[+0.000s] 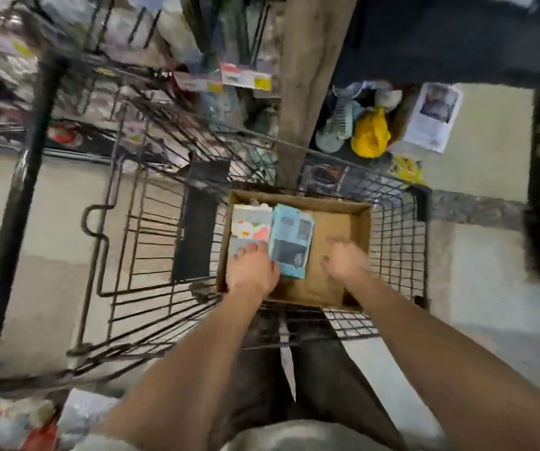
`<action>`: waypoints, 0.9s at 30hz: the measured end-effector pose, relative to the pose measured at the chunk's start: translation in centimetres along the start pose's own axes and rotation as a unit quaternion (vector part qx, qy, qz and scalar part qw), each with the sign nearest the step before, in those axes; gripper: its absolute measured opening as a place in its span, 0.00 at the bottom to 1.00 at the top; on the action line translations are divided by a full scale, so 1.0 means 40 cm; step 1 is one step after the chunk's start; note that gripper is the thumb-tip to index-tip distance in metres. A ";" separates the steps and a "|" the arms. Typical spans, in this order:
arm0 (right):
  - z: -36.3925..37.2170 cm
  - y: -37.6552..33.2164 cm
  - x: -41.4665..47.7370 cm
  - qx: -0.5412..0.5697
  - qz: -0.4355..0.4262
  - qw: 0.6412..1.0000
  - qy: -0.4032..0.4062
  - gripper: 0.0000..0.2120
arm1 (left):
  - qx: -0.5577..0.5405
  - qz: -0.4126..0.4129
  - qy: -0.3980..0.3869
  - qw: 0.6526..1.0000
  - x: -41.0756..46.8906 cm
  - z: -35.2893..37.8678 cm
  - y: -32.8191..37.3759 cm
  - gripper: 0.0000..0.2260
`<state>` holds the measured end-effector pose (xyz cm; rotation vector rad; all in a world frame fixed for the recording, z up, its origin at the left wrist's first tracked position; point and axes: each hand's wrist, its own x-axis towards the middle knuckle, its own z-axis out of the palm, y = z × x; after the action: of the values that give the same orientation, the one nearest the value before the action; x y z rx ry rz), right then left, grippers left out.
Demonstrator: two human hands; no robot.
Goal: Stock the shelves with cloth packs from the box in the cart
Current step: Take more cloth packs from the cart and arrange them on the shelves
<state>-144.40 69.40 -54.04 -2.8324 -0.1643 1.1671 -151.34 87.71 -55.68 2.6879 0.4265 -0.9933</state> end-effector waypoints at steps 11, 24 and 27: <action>0.177 0.041 0.163 0.048 0.082 0.995 -0.019 0.21 | -0.007 0.013 -0.036 0.999 0.254 0.143 -0.022 0.26; 0.396 0.074 0.336 0.105 0.097 0.989 -0.043 0.17 | -0.199 -0.065 0.033 0.977 0.470 0.355 0.011 0.25; 0.404 0.083 0.341 0.117 0.103 0.987 -0.042 0.14 | -0.271 -0.095 0.025 0.958 0.472 0.356 0.018 0.22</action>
<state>-145.96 68.29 -75.38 -2.6435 0.2504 1.2526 -145.81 85.92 -78.61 2.2053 0.8433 -0.7180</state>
